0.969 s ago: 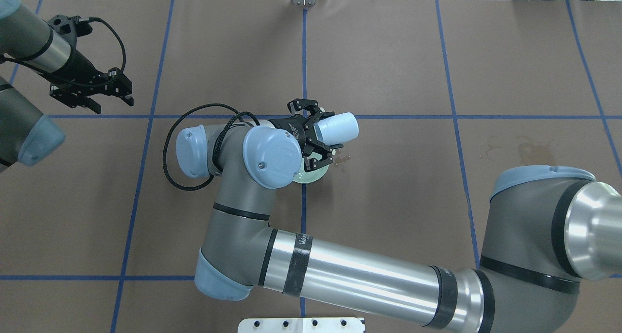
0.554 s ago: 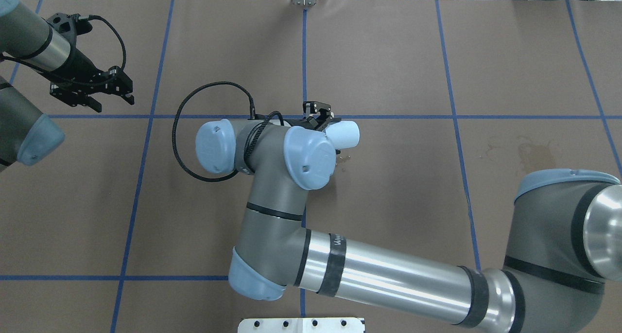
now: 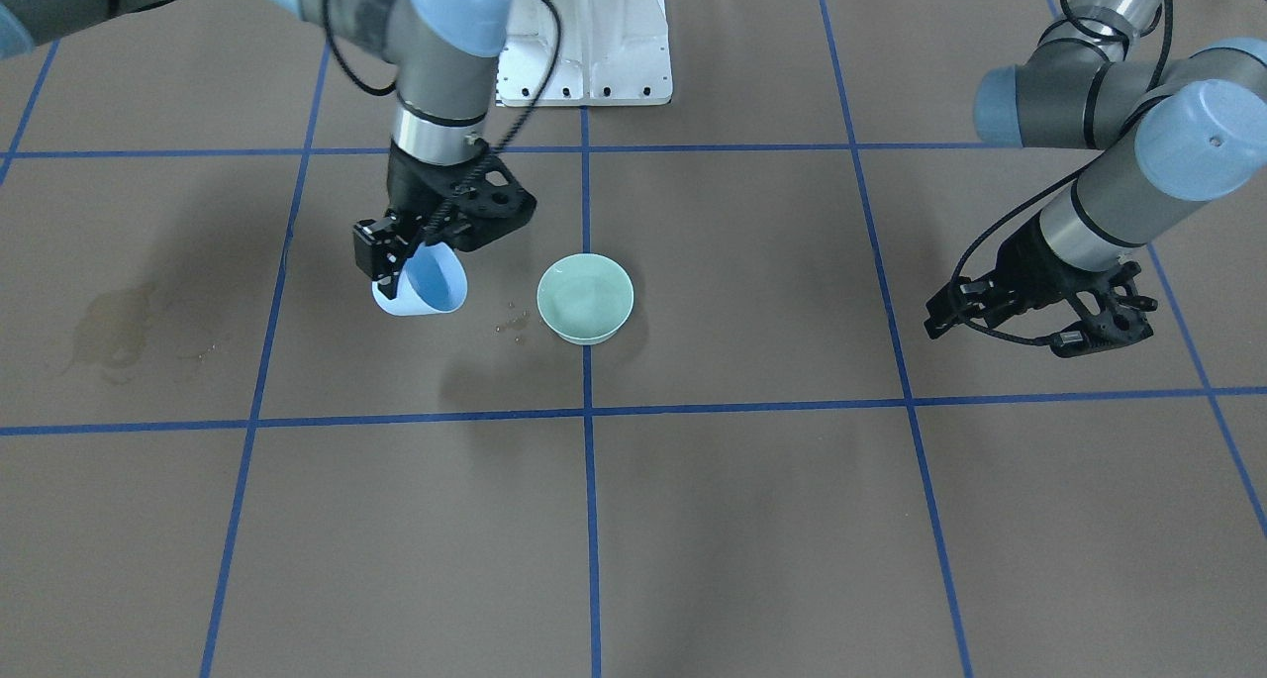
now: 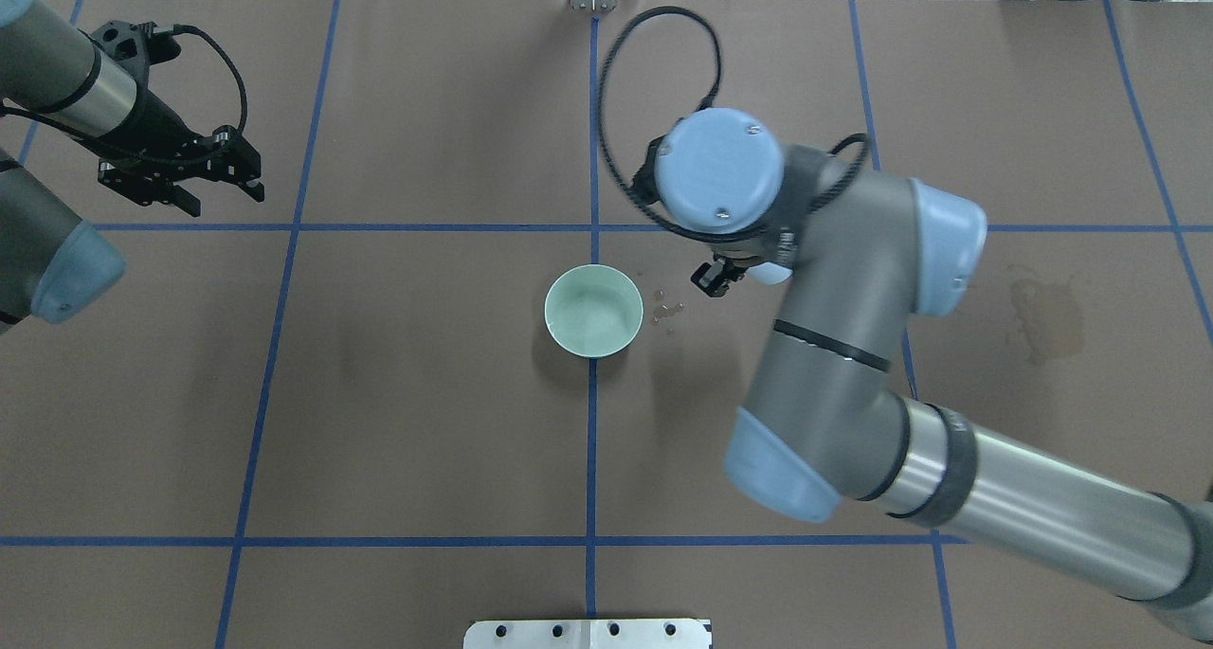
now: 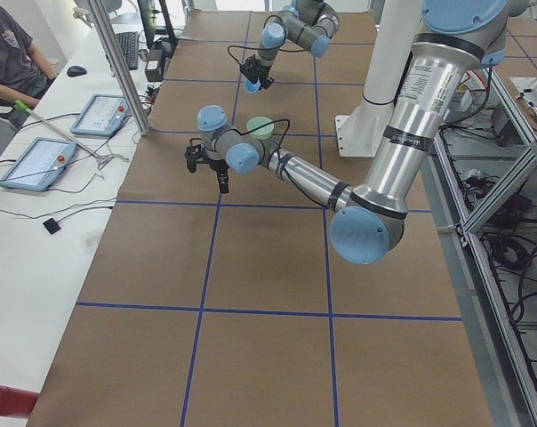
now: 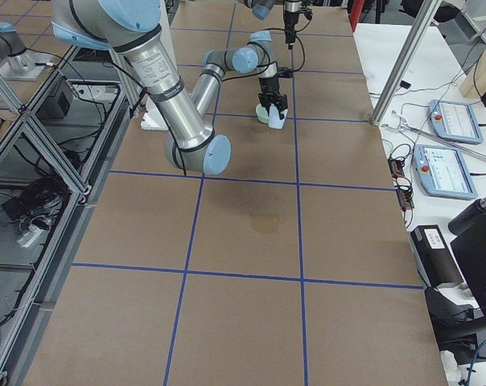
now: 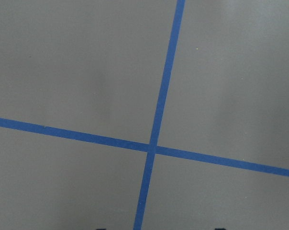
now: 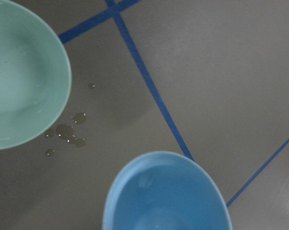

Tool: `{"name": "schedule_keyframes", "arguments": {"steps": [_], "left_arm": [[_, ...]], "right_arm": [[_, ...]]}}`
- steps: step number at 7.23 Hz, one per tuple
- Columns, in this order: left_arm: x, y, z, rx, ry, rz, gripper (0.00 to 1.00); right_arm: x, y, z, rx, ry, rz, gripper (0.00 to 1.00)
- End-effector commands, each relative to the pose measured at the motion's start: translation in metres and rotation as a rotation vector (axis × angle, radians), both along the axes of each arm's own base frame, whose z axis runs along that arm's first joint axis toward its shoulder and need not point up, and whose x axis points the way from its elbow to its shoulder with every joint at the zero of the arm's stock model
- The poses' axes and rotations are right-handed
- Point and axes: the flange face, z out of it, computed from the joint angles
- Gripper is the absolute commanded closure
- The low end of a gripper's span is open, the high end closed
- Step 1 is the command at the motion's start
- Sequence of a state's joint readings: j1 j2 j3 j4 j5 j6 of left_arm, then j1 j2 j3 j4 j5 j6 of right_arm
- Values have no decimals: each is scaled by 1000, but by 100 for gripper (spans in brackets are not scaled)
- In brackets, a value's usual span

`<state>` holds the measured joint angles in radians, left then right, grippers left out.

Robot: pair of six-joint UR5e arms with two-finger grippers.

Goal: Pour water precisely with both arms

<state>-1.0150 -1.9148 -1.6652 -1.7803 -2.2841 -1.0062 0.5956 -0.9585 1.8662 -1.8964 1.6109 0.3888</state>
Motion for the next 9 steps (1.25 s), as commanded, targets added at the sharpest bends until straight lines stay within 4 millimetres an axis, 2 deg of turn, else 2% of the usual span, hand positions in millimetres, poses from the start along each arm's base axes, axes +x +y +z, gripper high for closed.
{"name": "schedule_keyframes", "arguments": {"steps": [1, 2, 3, 4, 5, 6, 7, 8, 9], "left_arm": [[-1, 1, -7, 7, 5, -1, 19], [0, 1, -12, 2, 11, -10, 19], [0, 2, -16, 0, 15, -15, 19], [-1, 1, -17, 0, 16, -18, 19], [0, 2, -17, 0, 16, -16, 19], [-1, 1, -18, 2, 16, -20, 19], [-1, 3, -23, -5, 22, -29, 19], [-2, 5, -29, -12, 30, -42, 19], [-3, 6, -29, -15, 31, -44, 19]], "right_arm": [[71, -10, 62, -55, -131, 152, 100], [88, -19, 71, -108, -150, 256, 100], [113, -21, 87, -141, -148, 322, 100], [151, -25, 115, -188, -182, 353, 100], [199, -24, 160, -243, -262, 367, 100], [230, -8, 199, -220, -315, 384, 100], [247, 9, 239, -225, -382, 462, 100], [247, 6, 260, -243, -513, 554, 100], [254, 8, 302, -229, -553, 642, 100]]}}
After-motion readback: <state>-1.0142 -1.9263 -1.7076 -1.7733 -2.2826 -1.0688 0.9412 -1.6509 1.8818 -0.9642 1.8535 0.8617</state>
